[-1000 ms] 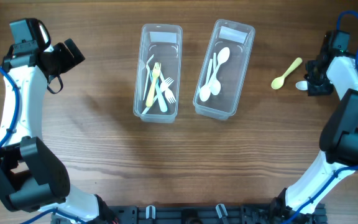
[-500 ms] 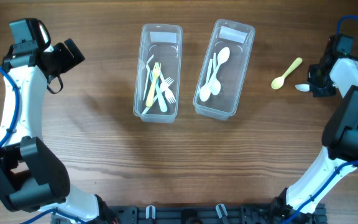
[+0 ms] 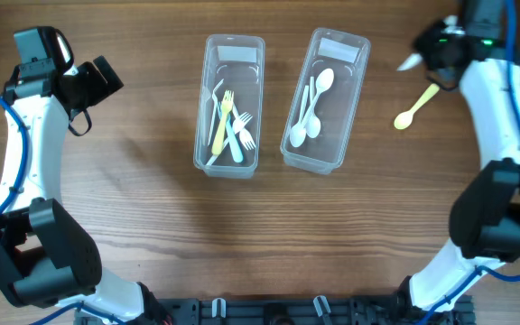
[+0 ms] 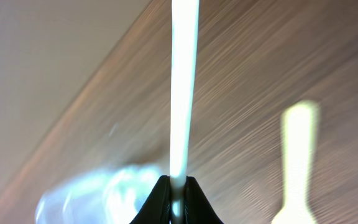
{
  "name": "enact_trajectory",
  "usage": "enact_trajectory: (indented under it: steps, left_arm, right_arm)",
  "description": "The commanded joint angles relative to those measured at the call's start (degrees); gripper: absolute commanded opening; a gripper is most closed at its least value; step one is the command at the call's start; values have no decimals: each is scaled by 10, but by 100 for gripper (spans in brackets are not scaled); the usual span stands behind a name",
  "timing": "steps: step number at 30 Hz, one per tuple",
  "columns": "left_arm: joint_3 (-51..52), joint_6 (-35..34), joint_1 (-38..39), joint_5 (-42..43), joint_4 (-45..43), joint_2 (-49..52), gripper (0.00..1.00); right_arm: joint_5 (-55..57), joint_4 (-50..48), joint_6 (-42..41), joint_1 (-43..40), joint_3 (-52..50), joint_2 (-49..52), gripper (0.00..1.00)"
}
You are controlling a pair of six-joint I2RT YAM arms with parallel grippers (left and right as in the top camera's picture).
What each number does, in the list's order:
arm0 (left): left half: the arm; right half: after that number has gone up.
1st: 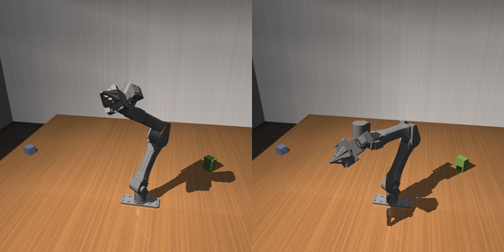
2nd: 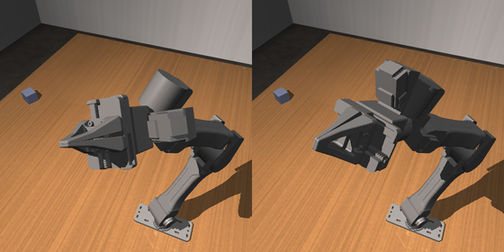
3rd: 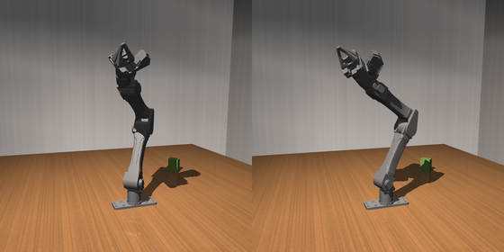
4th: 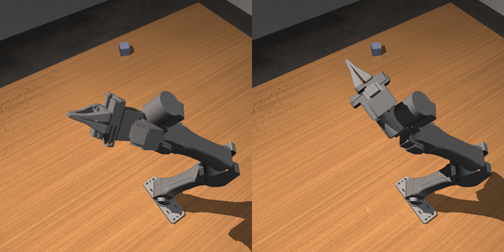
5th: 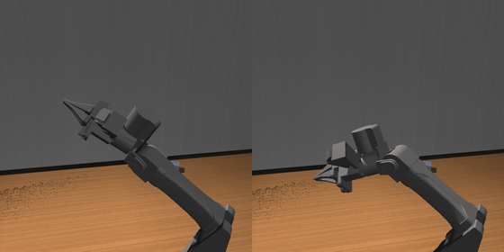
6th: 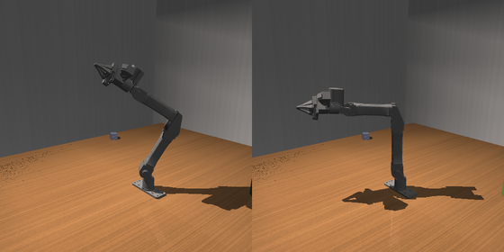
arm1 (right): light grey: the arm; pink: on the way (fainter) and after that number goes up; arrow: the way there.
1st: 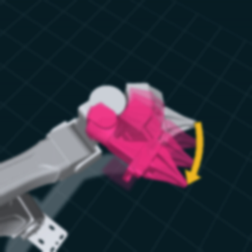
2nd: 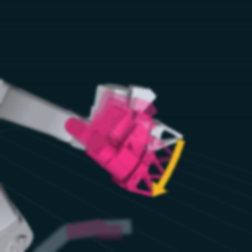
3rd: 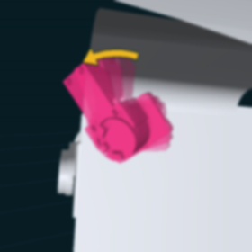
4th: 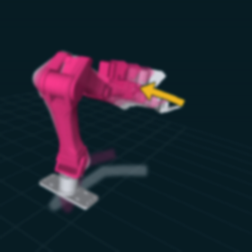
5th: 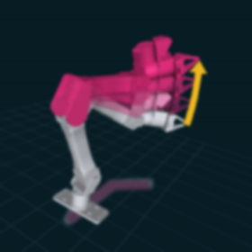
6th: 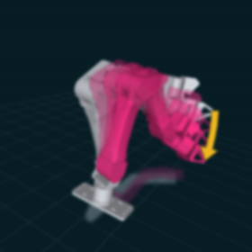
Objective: Pack container
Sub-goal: 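Carry the white spoon over the right container and release, then grasp the yellow spoon with the right gripper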
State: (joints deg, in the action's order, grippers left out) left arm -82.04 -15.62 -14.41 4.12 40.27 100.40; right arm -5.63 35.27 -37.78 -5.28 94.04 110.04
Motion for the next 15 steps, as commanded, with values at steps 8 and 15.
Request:
enact_trajectory:
  steps: [8,15]
  left_arm:
    - [0,-5,-3,-2,-1,-11,100]
    - [0,-5,-3,-2,-1,-11,100]
  right_arm:
    - [70,61,93,203,0,2,77]
    - [217,39,71,130,1,2,64]
